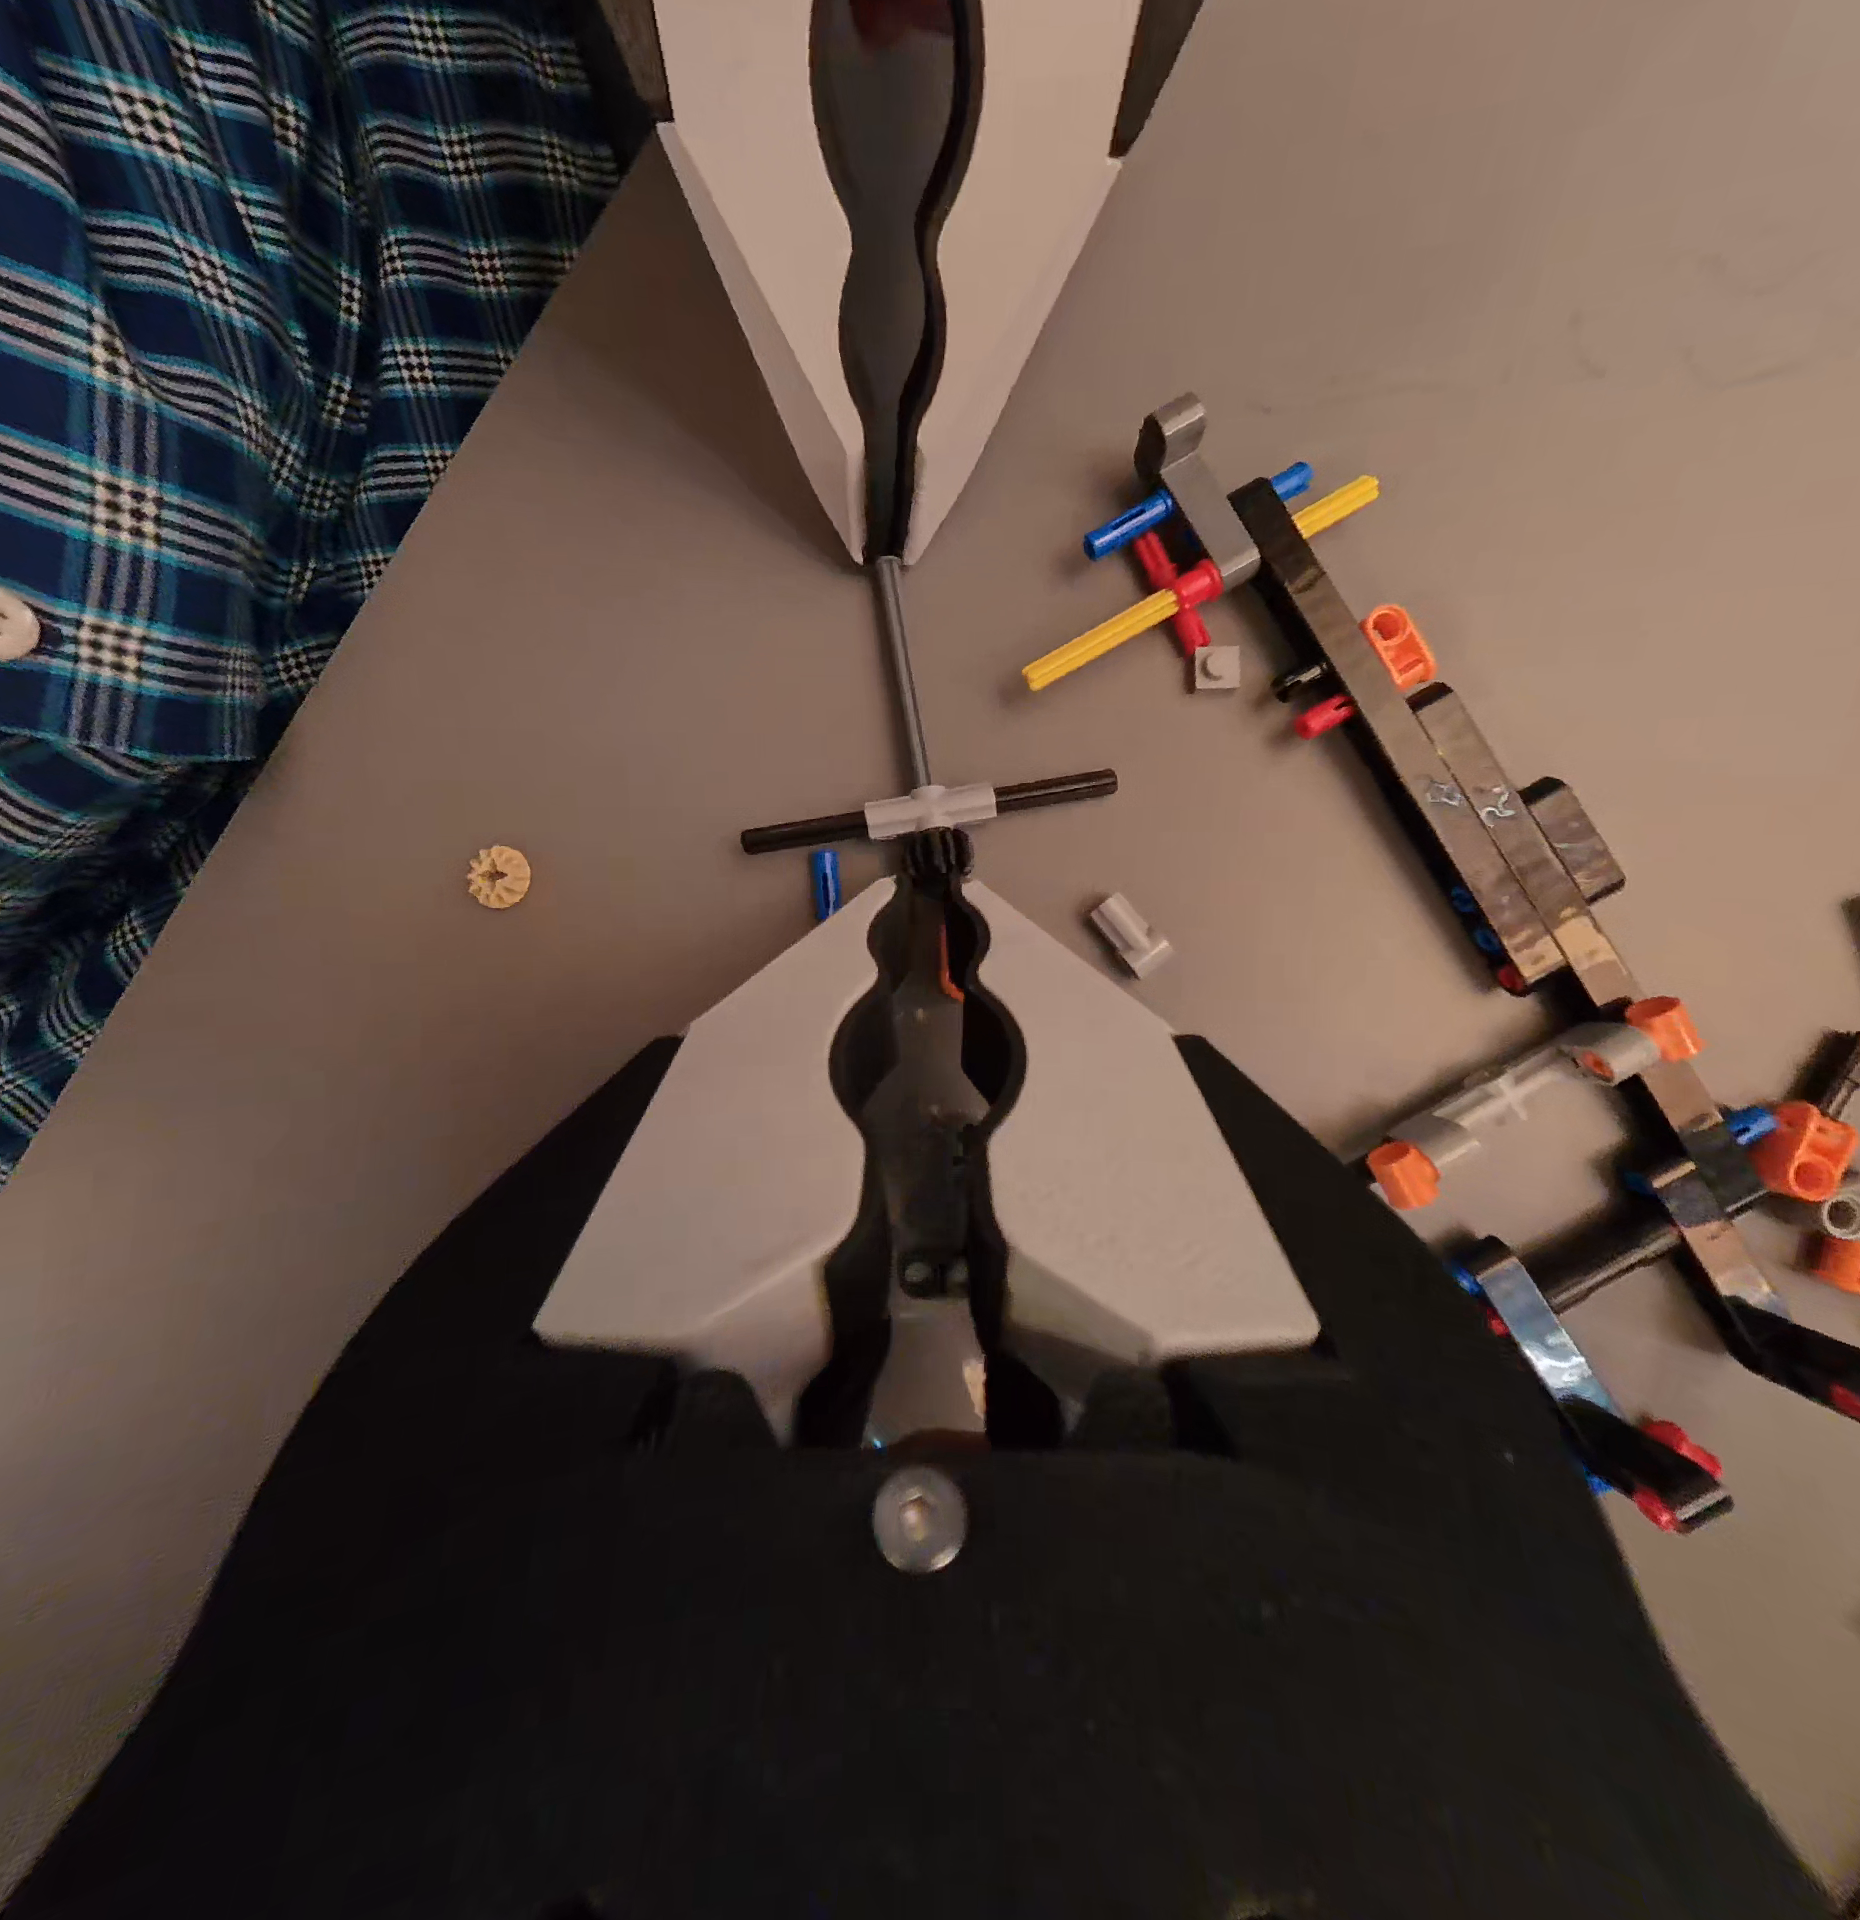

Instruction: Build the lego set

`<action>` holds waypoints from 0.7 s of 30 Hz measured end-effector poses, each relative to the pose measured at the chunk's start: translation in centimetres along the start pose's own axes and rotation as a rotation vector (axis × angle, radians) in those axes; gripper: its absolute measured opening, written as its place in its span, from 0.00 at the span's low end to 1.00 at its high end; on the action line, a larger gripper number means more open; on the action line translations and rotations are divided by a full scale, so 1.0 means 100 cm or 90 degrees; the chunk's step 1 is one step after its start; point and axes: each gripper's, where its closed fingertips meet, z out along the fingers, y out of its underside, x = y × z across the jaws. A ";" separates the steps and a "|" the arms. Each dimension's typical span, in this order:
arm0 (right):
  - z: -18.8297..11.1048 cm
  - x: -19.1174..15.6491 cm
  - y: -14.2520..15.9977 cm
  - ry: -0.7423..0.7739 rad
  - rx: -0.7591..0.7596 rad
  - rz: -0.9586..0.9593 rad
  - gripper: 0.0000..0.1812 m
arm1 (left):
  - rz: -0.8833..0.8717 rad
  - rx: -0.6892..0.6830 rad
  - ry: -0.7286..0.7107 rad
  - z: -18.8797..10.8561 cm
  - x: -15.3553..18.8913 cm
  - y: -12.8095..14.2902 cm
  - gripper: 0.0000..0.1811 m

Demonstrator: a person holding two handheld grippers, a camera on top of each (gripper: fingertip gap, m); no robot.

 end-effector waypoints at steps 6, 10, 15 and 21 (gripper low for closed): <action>-0.002 0.004 -0.001 -0.002 0.007 -0.003 0.03 | 0.003 -0.003 0.003 0.000 -0.001 -0.001 0.00; -0.004 0.005 0.001 0.000 0.000 -0.011 0.04 | 0.005 -0.005 0.007 0.000 -0.002 -0.001 0.00; -0.004 0.007 0.000 -0.012 0.000 -0.030 0.03 | 0.010 -0.009 0.011 0.001 -0.002 -0.001 0.00; -0.003 0.006 -0.001 -0.027 0.000 -0.049 0.03 | 0.014 -0.012 0.014 0.000 -0.002 -0.001 0.00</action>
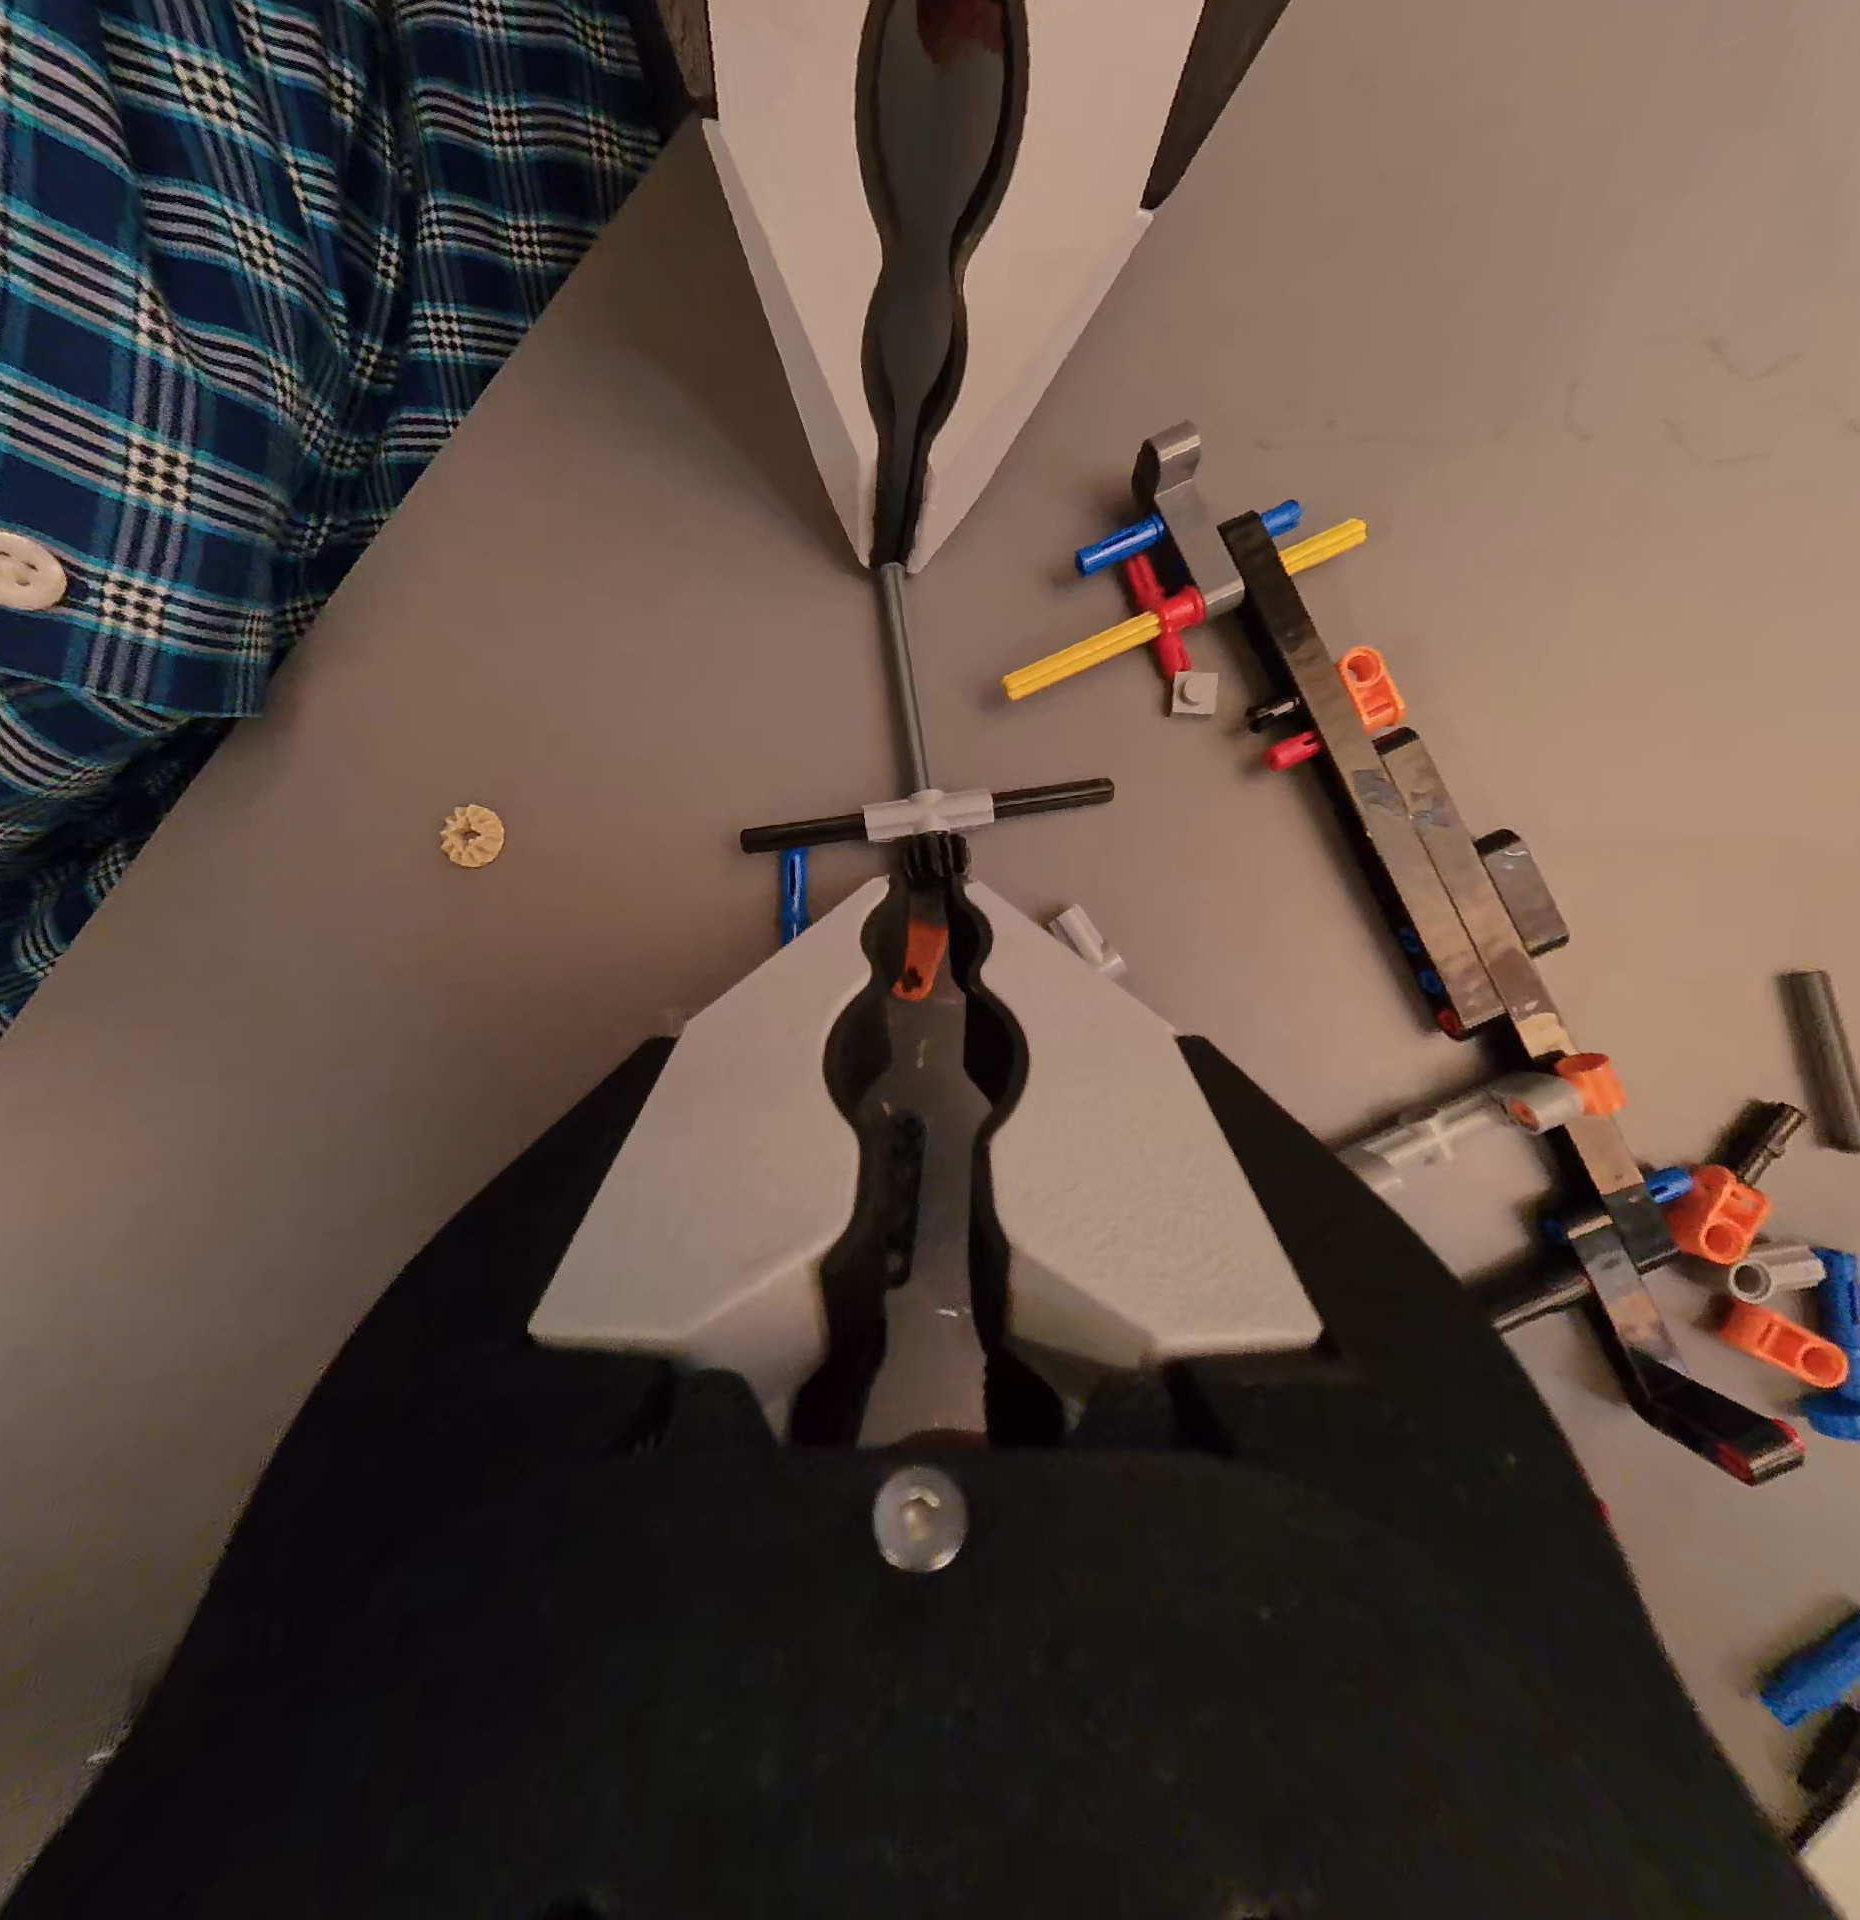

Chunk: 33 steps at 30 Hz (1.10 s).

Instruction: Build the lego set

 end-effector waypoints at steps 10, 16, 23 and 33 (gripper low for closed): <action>-0.003 0.002 -0.001 0.005 -0.010 -0.015 0.02 | 0.004 0.001 -0.003 0.000 -0.001 -0.001 0.00; -0.005 0.008 0.000 0.013 -0.018 -0.030 0.02 | 0.008 -0.004 0.003 0.001 -0.001 -0.001 0.00; -0.003 0.004 0.001 -0.008 -0.022 -0.024 0.02 | 0.004 -0.009 0.006 0.000 -0.001 0.000 0.00; -0.002 -0.004 0.001 -0.004 -0.021 0.009 0.04 | 0.007 -0.018 0.008 -0.003 -0.003 0.001 0.00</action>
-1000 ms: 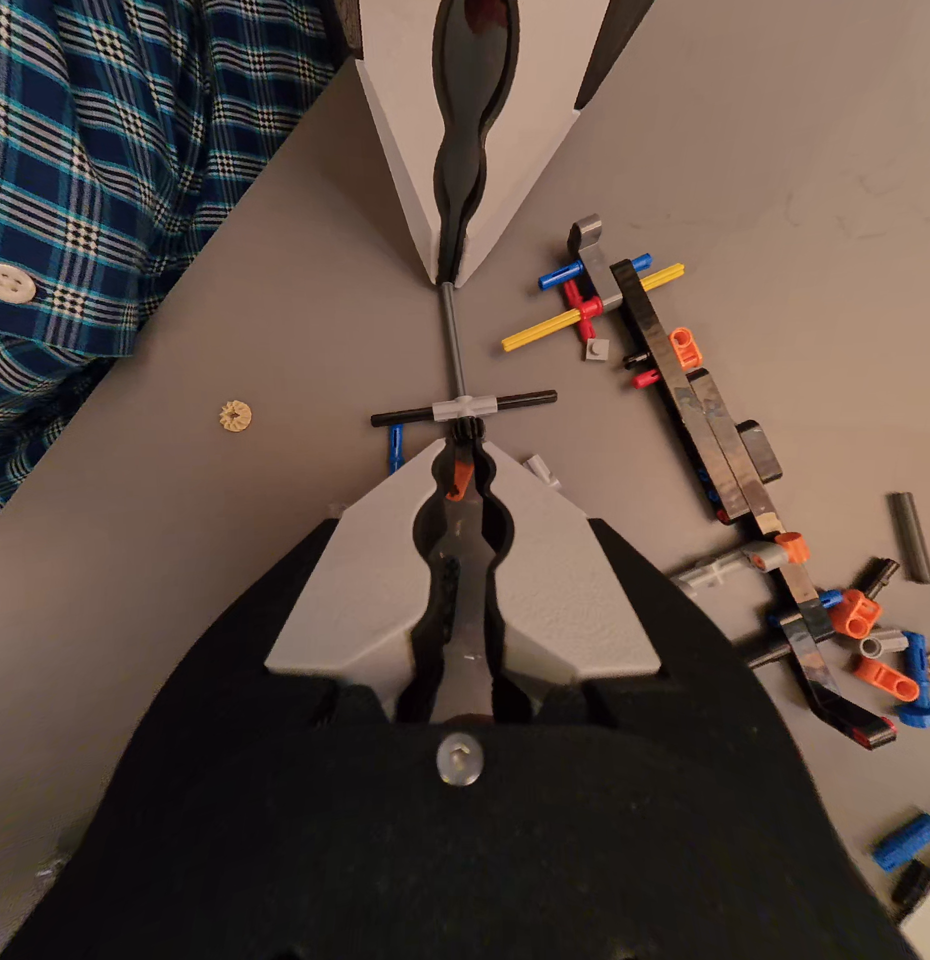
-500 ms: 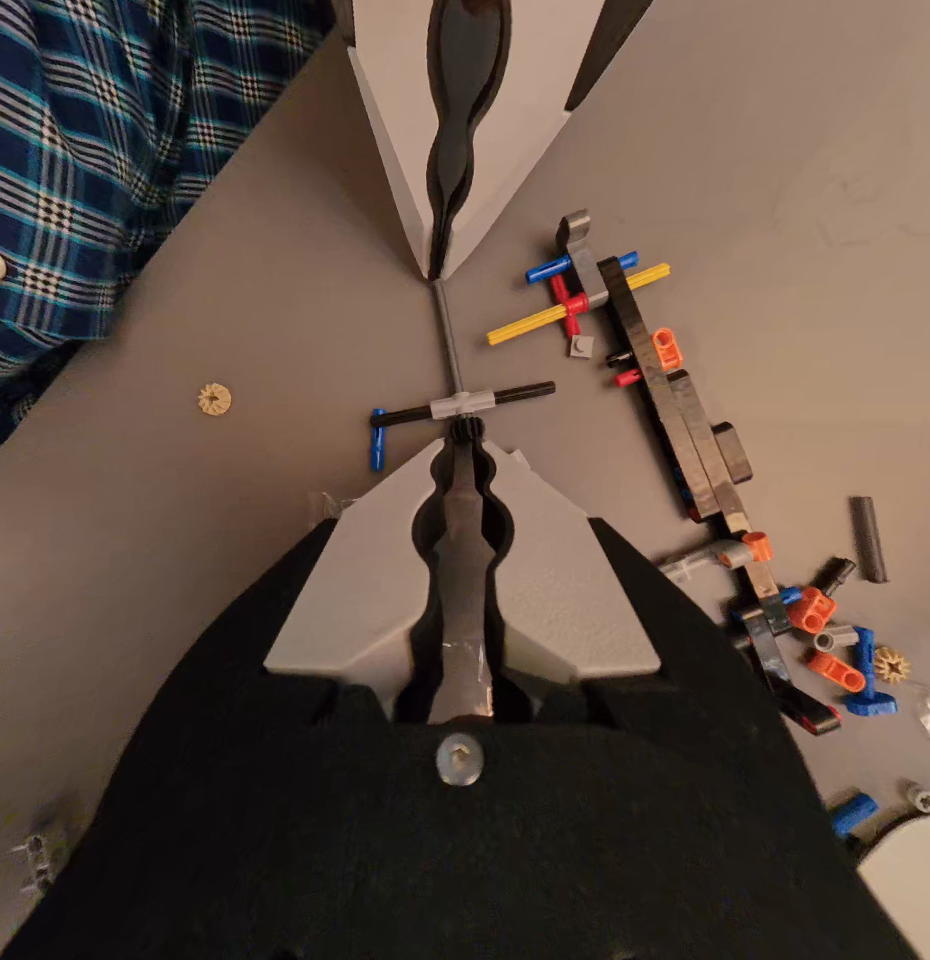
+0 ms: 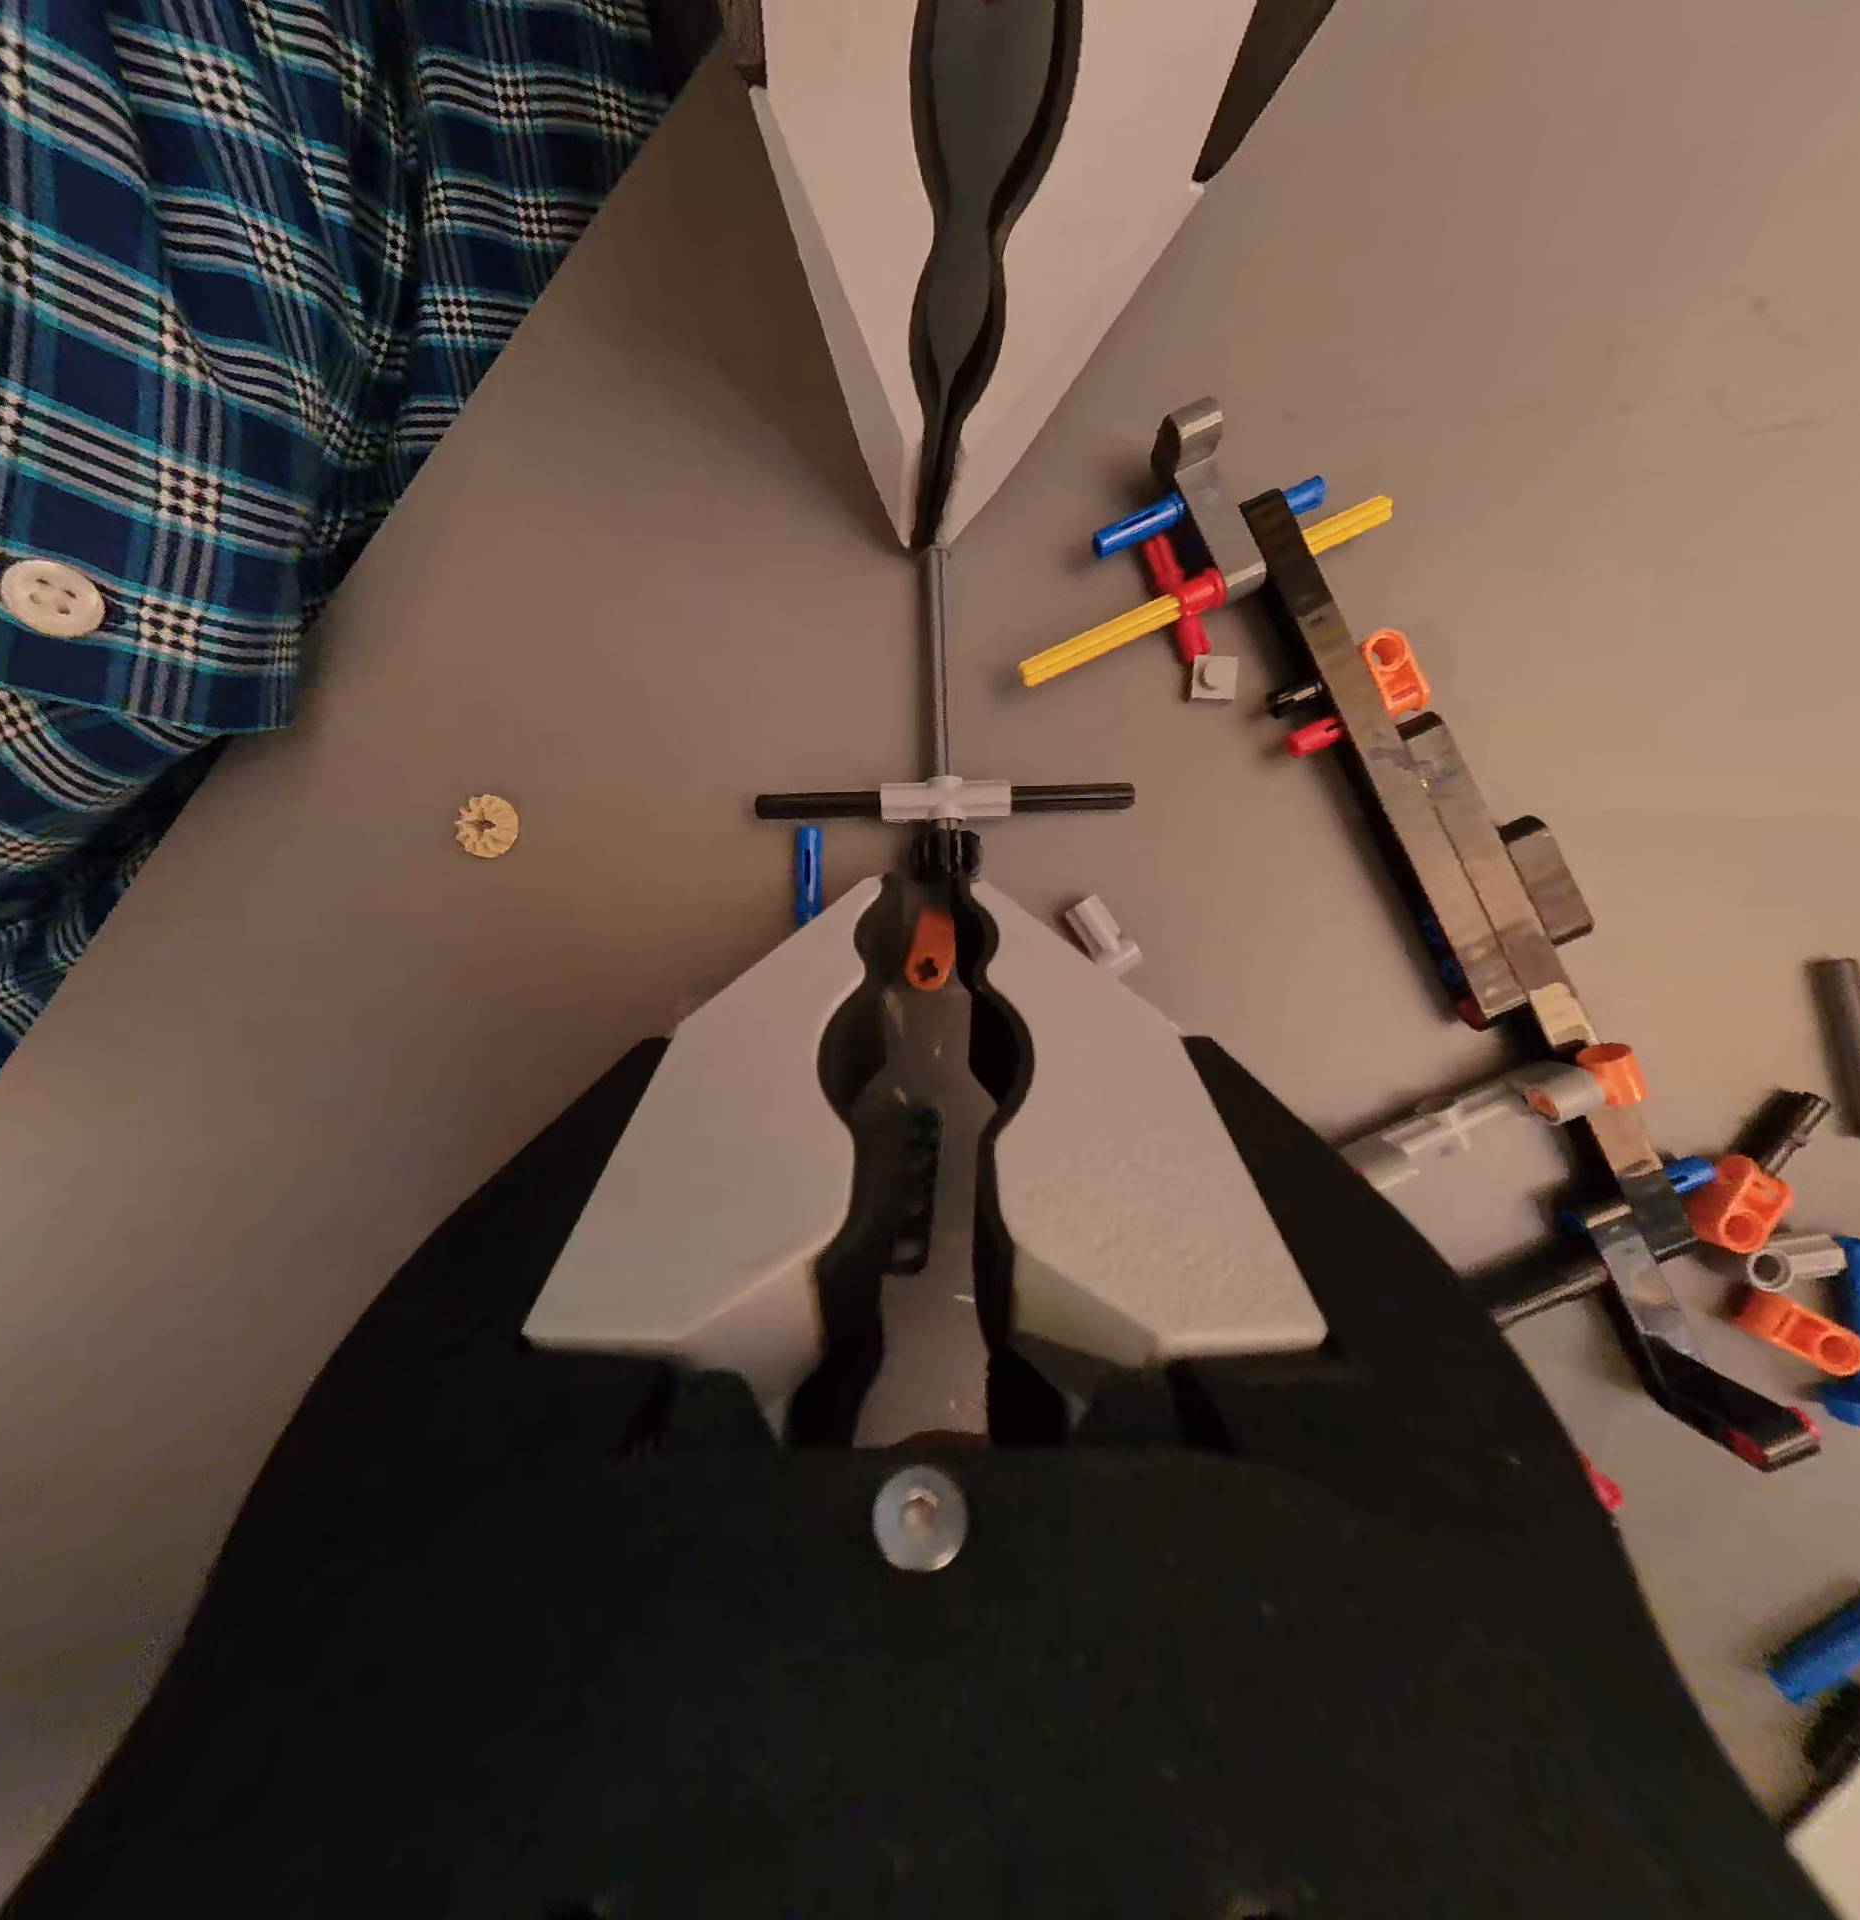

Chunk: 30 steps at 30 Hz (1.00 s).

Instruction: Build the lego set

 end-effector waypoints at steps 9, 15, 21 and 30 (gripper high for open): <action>-0.004 0.006 -0.002 0.030 0.017 -0.007 0.04 | 0.006 -0.007 0.003 0.000 0.000 0.000 0.00; 0.000 0.006 -0.005 0.030 0.025 -0.021 0.04 | 0.003 -0.005 0.004 0.000 -0.001 0.000 0.00; 0.001 0.005 -0.007 0.023 0.034 -0.021 0.04 | -0.004 0.000 0.009 0.000 -0.001 -0.001 0.00; 0.003 0.005 -0.009 0.022 0.051 -0.023 0.04 | -0.007 0.019 0.001 0.000 -0.003 -0.002 0.00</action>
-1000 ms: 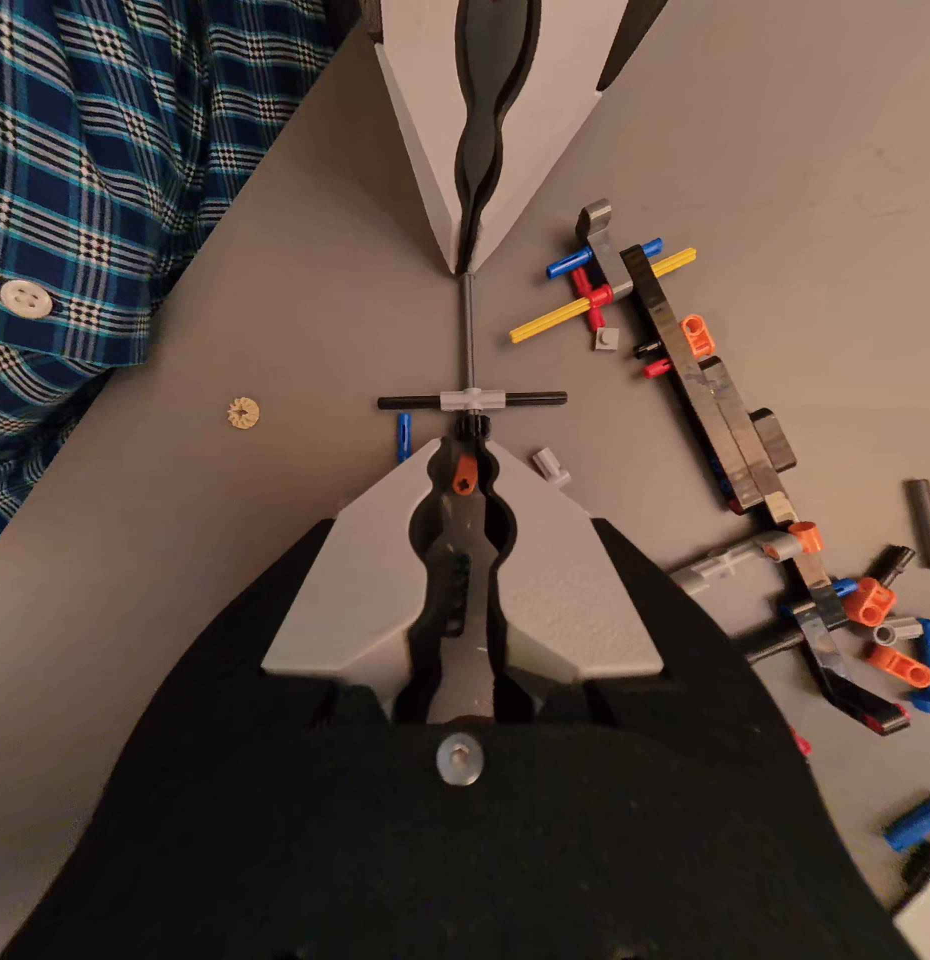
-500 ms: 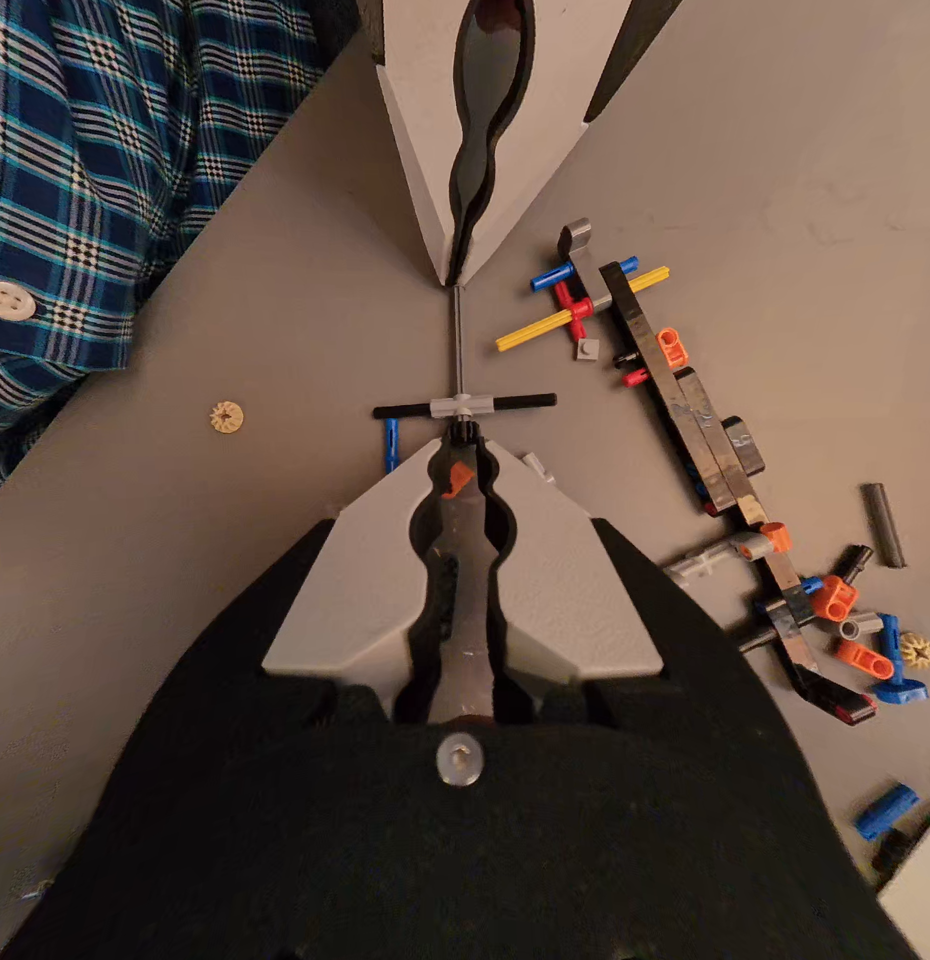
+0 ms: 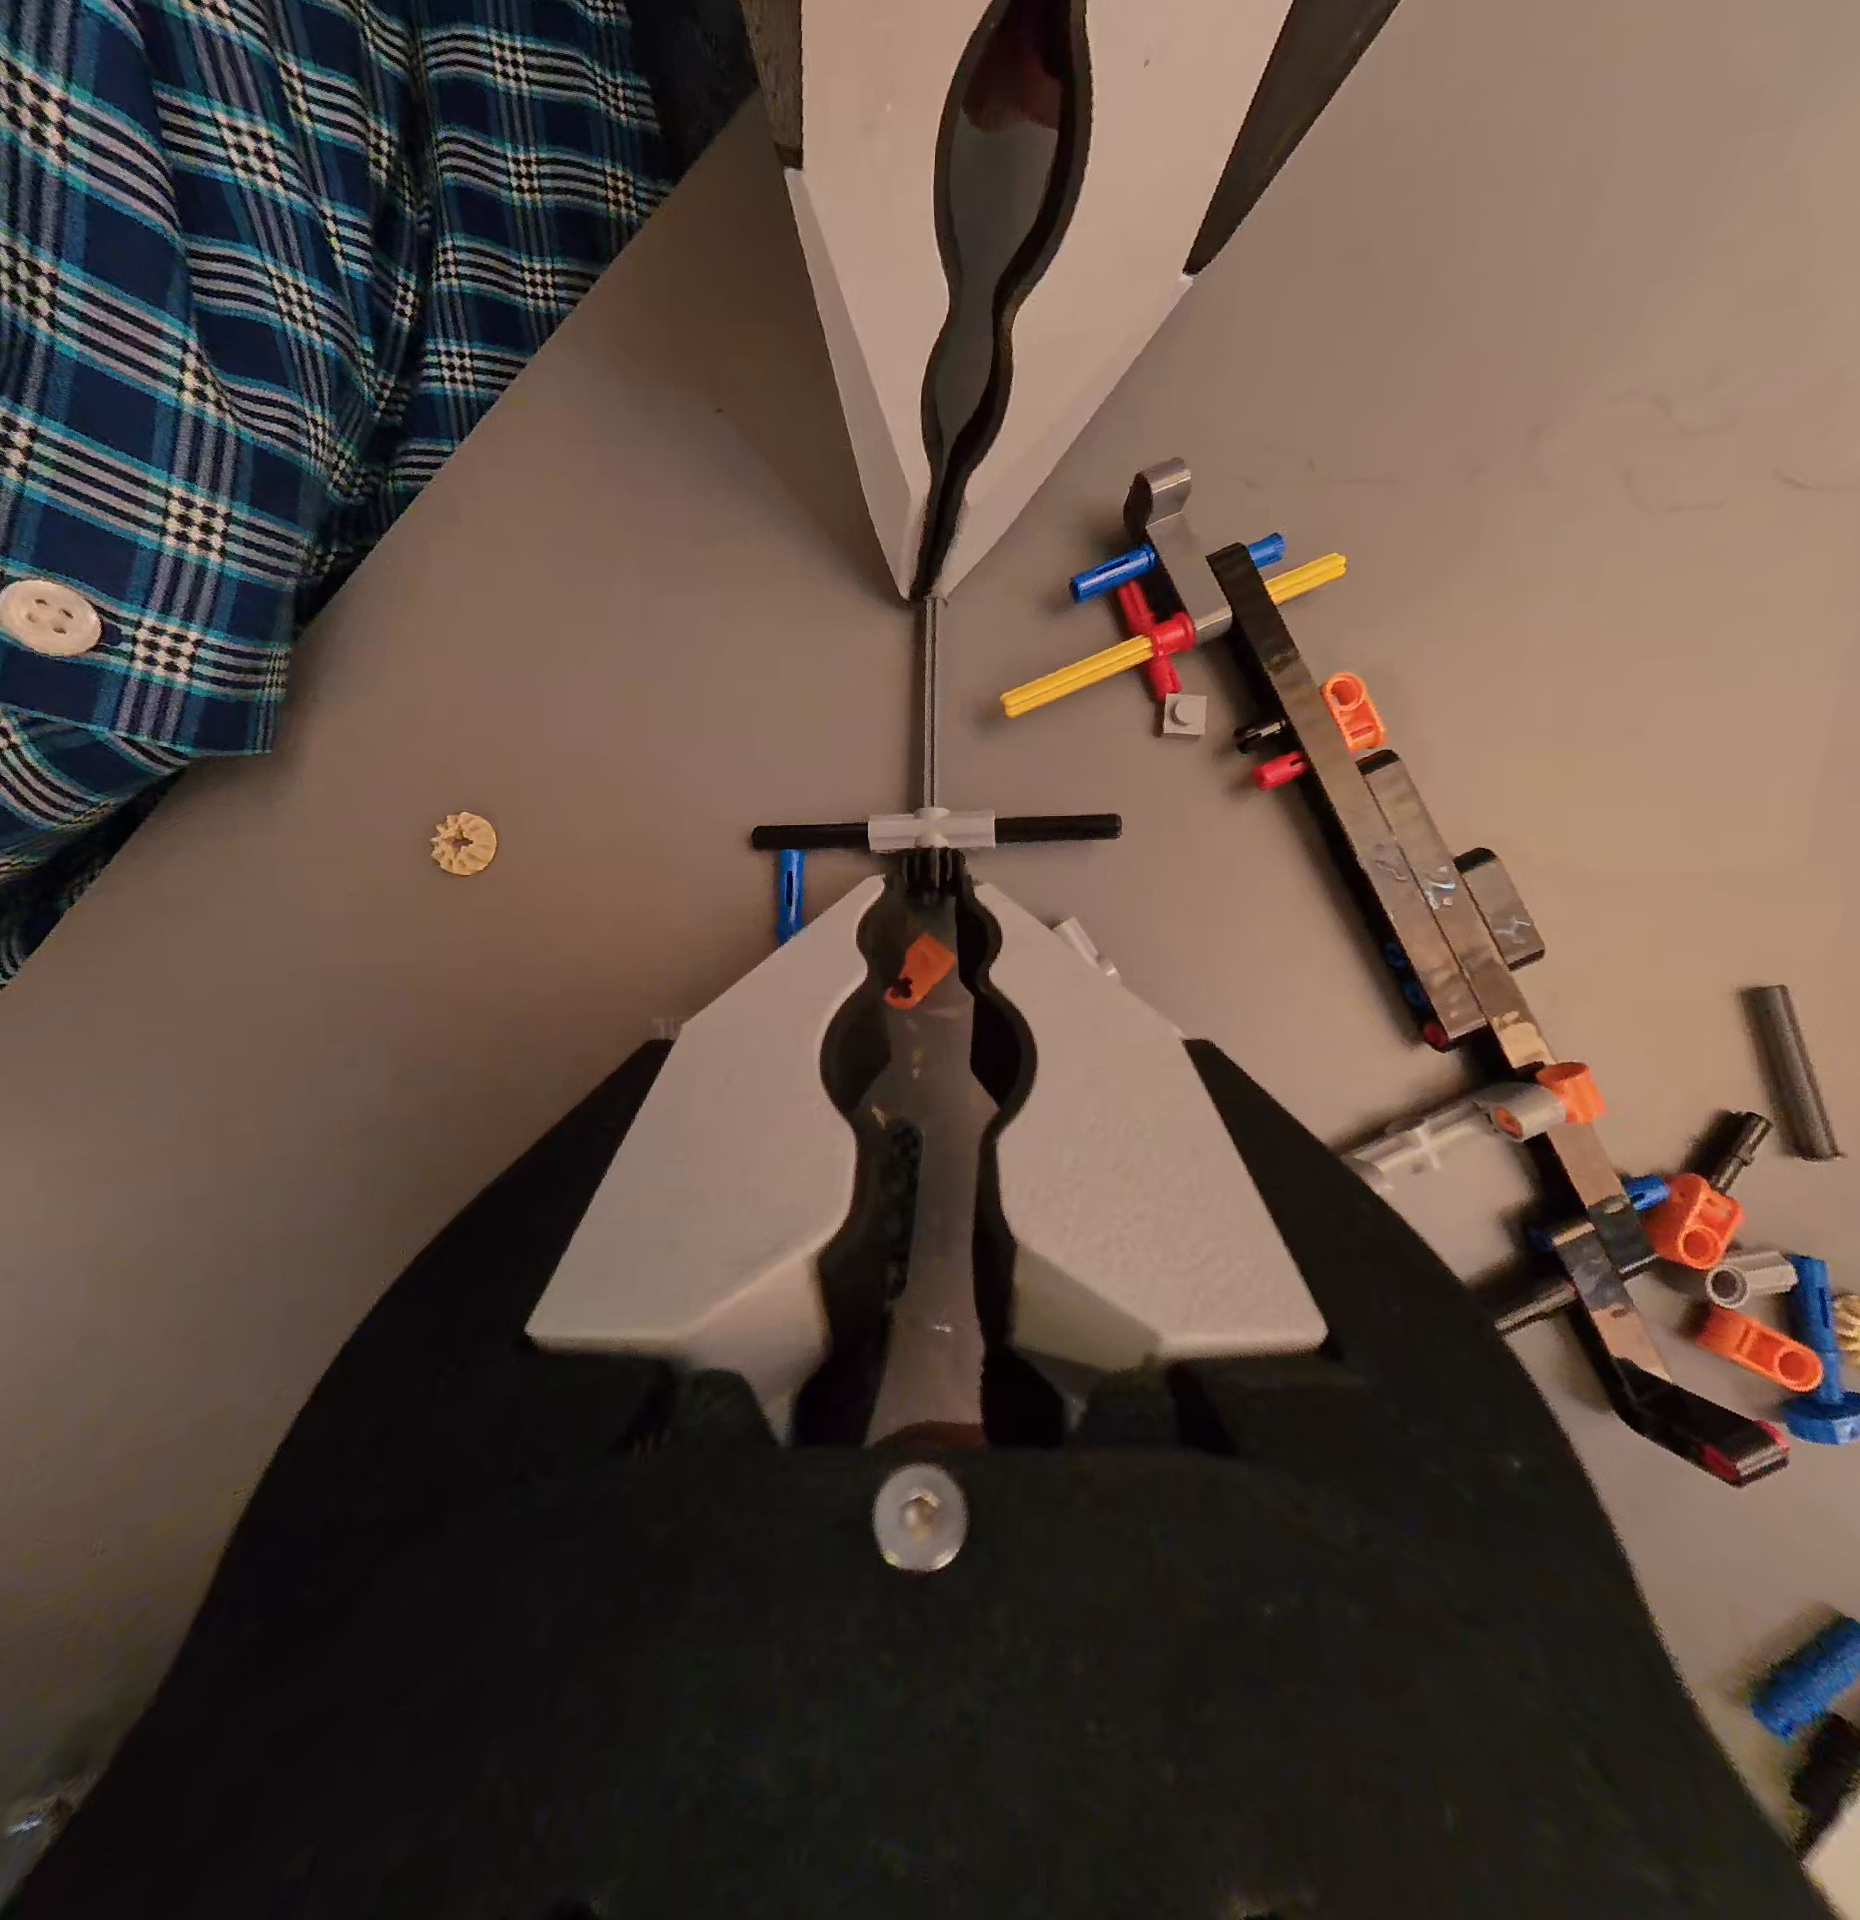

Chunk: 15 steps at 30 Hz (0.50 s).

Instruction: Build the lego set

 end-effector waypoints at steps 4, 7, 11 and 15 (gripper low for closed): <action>0.001 0.001 -0.001 0.002 0.002 0.000 0.04 | 0.001 0.002 -0.002 0.002 -0.001 -0.003 0.00; 0.001 0.001 -0.001 0.005 0.000 -0.002 0.04 | 0.007 -0.002 -0.006 0.004 -0.001 -0.005 0.00; 0.002 0.001 -0.002 0.006 0.001 -0.005 0.04 | 0.009 -0.003 -0.010 0.005 -0.002 -0.008 0.00; 0.004 0.001 -0.003 0.005 0.005 -0.007 0.04 | 0.020 -0.004 -0.018 0.010 -0.002 -0.014 0.00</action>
